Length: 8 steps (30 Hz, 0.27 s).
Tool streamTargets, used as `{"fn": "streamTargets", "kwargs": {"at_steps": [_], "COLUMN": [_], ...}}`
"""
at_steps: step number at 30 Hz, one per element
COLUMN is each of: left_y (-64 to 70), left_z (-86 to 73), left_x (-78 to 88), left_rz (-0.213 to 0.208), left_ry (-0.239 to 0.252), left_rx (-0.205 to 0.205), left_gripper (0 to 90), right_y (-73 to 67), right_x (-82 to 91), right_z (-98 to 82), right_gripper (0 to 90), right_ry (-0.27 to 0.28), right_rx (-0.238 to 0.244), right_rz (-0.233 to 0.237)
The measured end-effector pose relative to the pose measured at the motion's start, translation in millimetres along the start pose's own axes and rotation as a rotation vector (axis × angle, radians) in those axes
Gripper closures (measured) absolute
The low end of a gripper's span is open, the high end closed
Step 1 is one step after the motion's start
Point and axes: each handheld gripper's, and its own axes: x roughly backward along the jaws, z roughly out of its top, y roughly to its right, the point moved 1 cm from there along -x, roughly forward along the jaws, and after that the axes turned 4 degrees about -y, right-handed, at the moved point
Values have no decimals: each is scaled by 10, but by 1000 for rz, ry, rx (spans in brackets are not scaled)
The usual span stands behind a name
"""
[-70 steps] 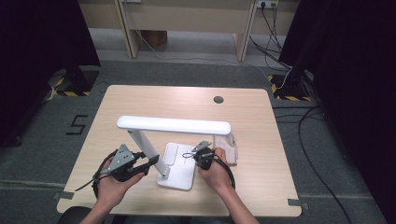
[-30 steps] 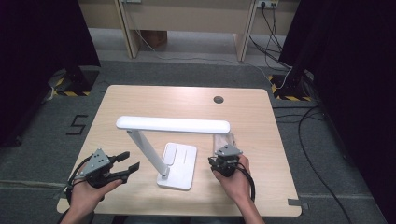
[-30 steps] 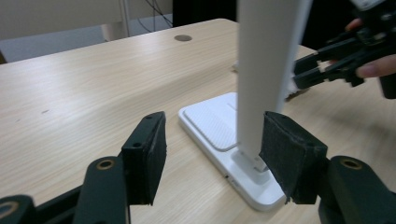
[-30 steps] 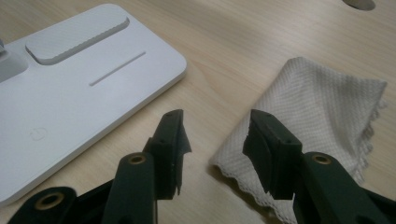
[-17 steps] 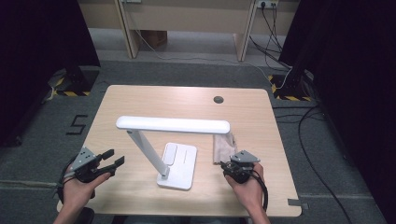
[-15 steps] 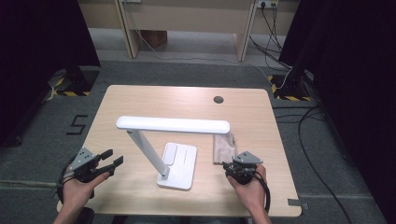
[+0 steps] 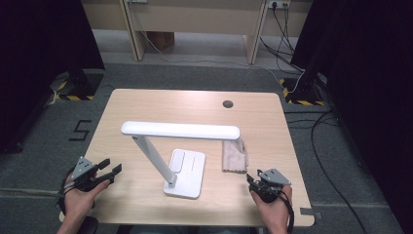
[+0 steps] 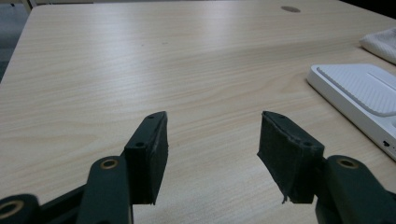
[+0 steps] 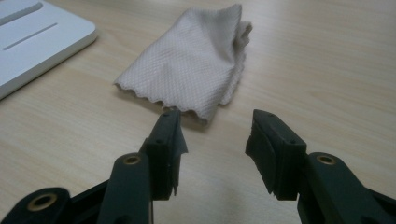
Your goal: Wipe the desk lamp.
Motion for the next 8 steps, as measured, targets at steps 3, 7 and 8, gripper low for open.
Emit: {"fn": "streamTargets", "kwargs": {"at_steps": [3, 7, 8], "left_y": [-17, -29, -27], "left_z": [-17, -16, -20], "left_x": [-1, 27, 26], "left_rz": [-6, 4, 4], "left_ry": [8, 24, 17], "left_rx": [10, 11, 11], "left_gripper": [417, 416, 416], "right_y": [-9, -23, -20], "right_x": [-2, -6, -9], "right_z": [-43, -49, -45], "right_gripper": [537, 532, 531], "right_ry": [34, 58, 66], "right_rx": [-12, -23, -13], "right_rz": [-20, -32, -35]}}
